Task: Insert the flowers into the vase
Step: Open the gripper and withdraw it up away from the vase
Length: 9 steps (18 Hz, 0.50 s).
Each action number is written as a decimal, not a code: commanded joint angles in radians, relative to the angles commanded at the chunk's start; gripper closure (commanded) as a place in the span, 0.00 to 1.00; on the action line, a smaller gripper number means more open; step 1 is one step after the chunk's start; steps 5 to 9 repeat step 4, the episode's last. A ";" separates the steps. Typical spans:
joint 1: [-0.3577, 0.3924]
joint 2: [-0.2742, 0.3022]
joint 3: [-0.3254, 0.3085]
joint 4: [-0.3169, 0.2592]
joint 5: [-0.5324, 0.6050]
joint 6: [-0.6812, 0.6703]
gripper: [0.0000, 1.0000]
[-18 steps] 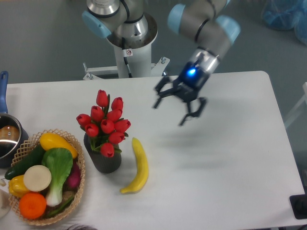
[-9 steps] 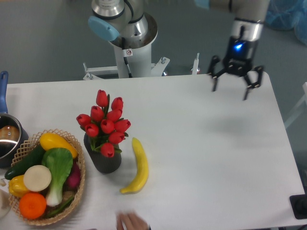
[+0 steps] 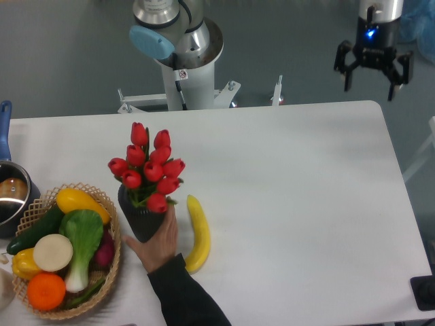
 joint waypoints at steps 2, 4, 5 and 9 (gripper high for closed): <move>0.020 0.008 -0.002 -0.022 -0.002 0.028 0.00; 0.022 0.011 -0.005 -0.025 -0.002 0.028 0.00; 0.022 0.011 -0.005 -0.025 -0.002 0.028 0.00; 0.022 0.011 -0.005 -0.025 -0.002 0.028 0.00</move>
